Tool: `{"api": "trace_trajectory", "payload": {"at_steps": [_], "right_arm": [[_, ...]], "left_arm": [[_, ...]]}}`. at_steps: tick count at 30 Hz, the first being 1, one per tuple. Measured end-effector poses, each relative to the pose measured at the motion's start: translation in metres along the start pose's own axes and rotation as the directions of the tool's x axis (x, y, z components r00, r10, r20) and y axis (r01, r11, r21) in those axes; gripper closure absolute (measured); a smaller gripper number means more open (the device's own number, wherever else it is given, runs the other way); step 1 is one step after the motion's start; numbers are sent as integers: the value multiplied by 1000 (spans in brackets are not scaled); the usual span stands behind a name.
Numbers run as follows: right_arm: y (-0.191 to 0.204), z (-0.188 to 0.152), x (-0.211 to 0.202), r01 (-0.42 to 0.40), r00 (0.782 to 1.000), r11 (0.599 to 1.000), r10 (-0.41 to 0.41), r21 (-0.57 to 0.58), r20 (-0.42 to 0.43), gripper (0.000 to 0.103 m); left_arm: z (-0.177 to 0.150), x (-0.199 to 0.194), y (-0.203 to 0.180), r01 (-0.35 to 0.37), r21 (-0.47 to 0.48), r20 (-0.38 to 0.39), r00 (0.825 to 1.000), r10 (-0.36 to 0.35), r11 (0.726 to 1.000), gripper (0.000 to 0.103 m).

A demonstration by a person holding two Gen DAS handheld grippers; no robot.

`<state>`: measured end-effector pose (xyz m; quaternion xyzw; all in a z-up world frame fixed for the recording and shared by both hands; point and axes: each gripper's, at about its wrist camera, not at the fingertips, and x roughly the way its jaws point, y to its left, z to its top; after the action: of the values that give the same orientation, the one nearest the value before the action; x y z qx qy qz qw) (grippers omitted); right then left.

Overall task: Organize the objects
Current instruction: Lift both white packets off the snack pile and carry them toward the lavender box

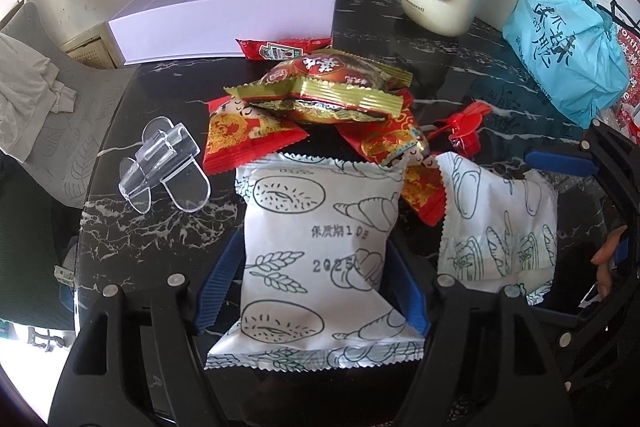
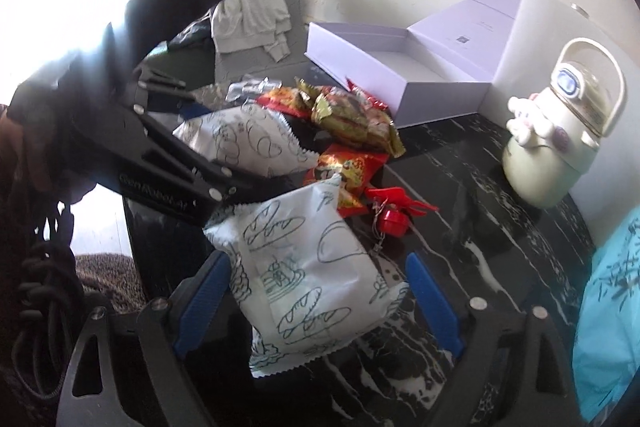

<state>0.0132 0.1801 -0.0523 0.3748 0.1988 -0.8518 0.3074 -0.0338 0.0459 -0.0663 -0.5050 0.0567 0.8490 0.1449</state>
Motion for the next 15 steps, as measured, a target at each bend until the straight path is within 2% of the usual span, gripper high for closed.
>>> {"api": "trace_trajectory", "payload": {"at_steps": [7, 9, 11, 12, 14, 15], "right_arm": [[-2, -4, 11, -23, 999, 1000, 23, 2, -35, 14], [-1, -5, 12, -20, 999, 1000, 20, 1, -38, 19], [0, -6, 9, -24, 999, 1000, 24, 6, -25, 33], [0, -7, 9, -33, 999, 999, 34, 15, -27, 33], [-1, -8, 9, -36, 999, 998, 37, 42, -26, 37], [-1, -8, 8, -40, 999, 998, 41, 51, -26, 38]], "left_arm": [[0, 0, 1, -5, 6, 4, 1000, 5, 1000, 31], [1, 0, 1, -8, 6, 7, 1000, 8, 1000, 31], [2, 0, 2, -4, 0, 11, 1000, 4, 1000, 31], [2, 0, 2, -3, -4, 14, 1000, 3, 1000, 31], [1, 0, 2, -10, -8, 18, 1000, 11, 1000, 35], [2, -1, 1, -11, 1, 19, 1000, 11, 1000, 43]]}}
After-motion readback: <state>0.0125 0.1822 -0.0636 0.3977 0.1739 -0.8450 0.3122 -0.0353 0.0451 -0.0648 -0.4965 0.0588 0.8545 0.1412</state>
